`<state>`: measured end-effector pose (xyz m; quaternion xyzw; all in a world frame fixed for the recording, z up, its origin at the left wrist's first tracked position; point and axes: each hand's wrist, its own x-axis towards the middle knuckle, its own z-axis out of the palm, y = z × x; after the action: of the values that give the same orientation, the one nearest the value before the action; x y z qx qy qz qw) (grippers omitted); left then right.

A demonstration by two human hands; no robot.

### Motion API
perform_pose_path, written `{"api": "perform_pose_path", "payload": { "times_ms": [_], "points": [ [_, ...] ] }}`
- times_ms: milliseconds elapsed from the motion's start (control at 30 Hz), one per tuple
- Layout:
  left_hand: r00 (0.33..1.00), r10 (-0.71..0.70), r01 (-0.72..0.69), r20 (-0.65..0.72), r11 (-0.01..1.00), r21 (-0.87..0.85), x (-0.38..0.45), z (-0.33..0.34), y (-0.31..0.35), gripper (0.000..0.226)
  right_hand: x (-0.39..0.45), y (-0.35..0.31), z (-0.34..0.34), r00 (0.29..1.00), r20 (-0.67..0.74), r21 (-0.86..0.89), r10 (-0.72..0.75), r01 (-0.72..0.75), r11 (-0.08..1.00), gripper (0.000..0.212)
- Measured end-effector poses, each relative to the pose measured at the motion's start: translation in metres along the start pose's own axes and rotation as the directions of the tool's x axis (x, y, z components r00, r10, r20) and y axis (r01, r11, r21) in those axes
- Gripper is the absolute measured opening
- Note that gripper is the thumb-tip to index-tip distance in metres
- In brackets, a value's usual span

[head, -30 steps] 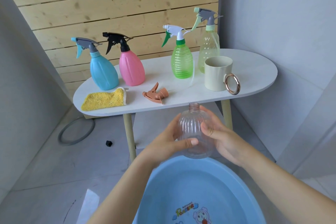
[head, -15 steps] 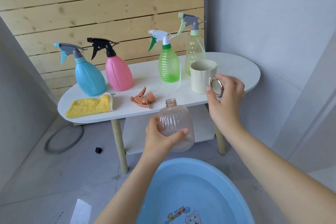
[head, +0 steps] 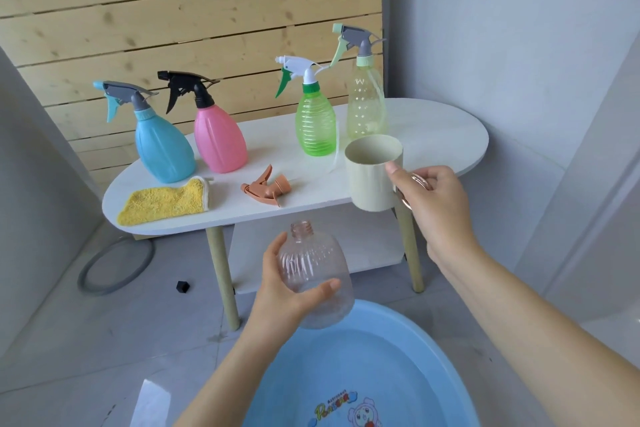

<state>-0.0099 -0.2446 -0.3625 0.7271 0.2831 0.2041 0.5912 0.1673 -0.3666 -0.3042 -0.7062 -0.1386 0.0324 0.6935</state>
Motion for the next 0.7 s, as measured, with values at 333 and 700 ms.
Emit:
{"api": "perform_pose_path", "payload": {
  "times_ms": [333, 700],
  "points": [
    [0.992, -0.094, 0.097, -0.08, 0.995, 0.028, -0.046, -0.024, -0.065, 0.106, -0.037, 0.065, -0.017, 0.958, 0.192, -0.35, 0.214, -0.137, 0.927, 0.056],
    [0.956, -0.283, 0.26, 0.081, 0.942, 0.214, -0.069, -0.012, -0.14, 0.094, -0.075, 0.159, -0.005, 0.845, 0.29, -0.91, 0.45, 0.098, 0.404, 0.047]
  ]
}}
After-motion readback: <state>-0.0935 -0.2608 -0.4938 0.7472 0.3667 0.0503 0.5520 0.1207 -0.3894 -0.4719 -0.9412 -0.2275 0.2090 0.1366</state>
